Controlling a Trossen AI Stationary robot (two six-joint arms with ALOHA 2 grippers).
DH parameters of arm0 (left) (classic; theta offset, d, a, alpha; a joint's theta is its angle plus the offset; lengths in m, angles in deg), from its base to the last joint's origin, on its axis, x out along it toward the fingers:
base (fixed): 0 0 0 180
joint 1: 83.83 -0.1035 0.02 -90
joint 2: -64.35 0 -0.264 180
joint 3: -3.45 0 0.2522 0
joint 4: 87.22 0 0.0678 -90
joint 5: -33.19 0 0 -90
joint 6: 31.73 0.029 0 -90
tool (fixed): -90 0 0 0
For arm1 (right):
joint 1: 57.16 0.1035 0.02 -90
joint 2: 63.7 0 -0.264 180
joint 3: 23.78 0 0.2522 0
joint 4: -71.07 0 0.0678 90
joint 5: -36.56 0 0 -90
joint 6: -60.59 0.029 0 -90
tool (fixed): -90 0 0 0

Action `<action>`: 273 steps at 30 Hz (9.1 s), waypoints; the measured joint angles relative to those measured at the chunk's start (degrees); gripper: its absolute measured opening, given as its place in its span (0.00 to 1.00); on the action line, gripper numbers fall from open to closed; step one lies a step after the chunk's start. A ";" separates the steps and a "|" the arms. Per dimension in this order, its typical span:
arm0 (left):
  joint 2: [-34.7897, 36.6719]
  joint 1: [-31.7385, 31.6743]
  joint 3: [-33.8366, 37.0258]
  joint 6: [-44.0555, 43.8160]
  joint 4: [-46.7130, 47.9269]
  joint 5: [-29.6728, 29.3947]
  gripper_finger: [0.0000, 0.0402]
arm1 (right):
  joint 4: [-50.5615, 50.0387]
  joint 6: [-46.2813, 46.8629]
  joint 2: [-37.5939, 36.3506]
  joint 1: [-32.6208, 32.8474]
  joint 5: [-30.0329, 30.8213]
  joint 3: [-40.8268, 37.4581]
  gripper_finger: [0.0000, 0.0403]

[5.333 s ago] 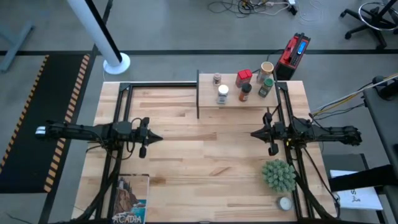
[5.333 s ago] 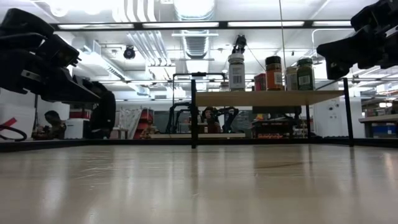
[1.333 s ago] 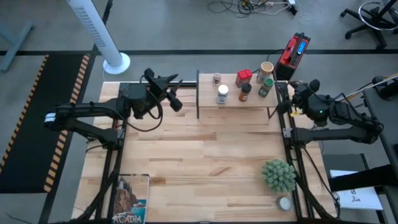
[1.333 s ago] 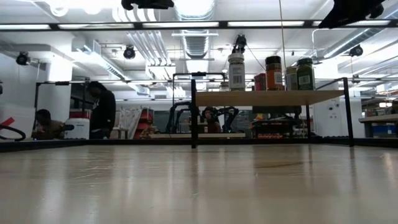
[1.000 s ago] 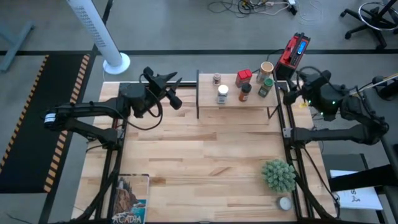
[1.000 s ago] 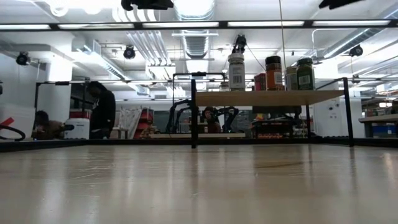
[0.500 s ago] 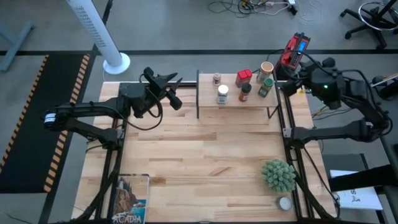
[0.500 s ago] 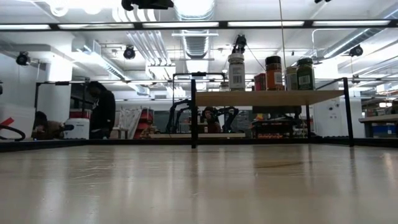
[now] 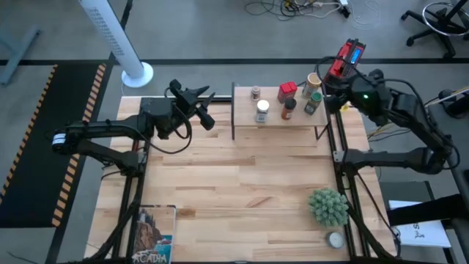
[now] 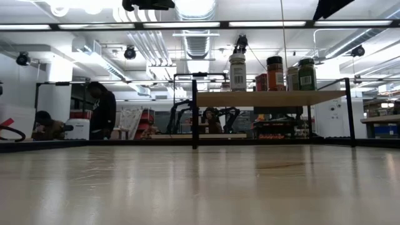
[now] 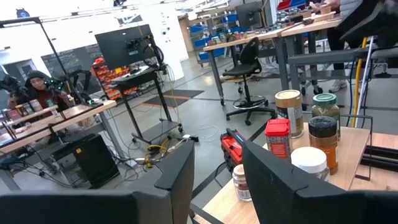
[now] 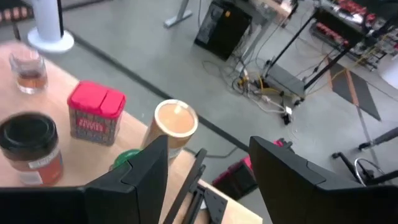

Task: Shelf spices
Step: Remove the green seasoning bottle from the shelf

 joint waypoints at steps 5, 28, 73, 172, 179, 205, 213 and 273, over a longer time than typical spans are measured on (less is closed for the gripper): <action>0.00 0.00 0.01 -0.61 1.41 -0.02 0.32 | 3.38 -3.02 0.27 -5.64 -6.11 -4.88 0.50; 0.31 0.04 0.04 -4.09 7.12 -0.02 0.32 | 15.12 -16.29 -8.52 -26.99 -41.40 -20.98 0.50; 0.68 0.26 0.06 -5.86 11.53 -0.07 0.40 | 23.34 -23.87 -16.92 -39.01 -51.24 -30.53 0.50; 0.55 -0.17 -0.31 -1.28 7.74 -0.07 0.45 | 29.06 -22.29 -3.82 -36.94 -59.81 -32.46 0.80; 0.55 -0.17 -0.31 -1.29 8.39 -0.07 0.46 | 29.56 -22.25 -4.17 -36.94 -59.79 -32.46 0.79; 0.53 -0.17 -0.31 -1.50 8.98 -0.09 0.46 | 29.77 -19.60 -1.62 -36.96 -59.55 -32.46 0.47; 0.52 -0.17 -0.31 -1.50 9.09 -0.09 0.43 | 29.74 -19.56 -1.65 -36.94 -59.53 -32.46 0.46; 0.55 -0.15 -0.29 -3.94 11.18 -0.07 0.43 | 21.65 1.65 -16.21 -12.23 -70.07 -26.88 0.44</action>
